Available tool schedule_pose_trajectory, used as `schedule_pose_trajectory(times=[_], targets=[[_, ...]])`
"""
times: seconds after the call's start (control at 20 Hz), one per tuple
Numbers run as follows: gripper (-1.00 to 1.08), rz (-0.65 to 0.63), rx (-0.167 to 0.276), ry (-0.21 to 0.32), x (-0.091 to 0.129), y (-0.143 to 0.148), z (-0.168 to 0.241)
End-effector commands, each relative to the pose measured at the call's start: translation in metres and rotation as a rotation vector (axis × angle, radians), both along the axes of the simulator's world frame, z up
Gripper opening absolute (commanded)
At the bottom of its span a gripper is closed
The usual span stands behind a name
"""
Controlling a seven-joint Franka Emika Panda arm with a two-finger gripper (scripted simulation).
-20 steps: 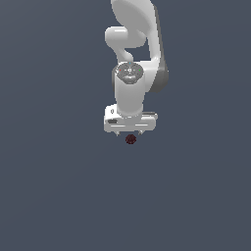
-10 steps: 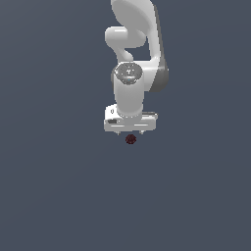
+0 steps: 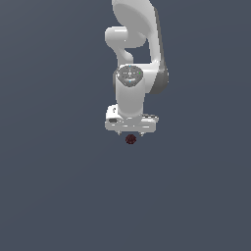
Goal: Pick up the object and move it to a goal position.
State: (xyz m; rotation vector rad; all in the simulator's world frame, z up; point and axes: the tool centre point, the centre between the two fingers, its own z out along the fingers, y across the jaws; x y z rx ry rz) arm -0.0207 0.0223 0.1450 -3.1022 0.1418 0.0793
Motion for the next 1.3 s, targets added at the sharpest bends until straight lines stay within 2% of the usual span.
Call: schedule_pose_trajectory(times=[0.0, 1.25], targets=[[1.00, -0.047, -0.003, -0.001, -0.002, 0.001, -0.005], [1.00, -0.681, -0.047, -0.023, -0.037, 0.008, -0.057]])
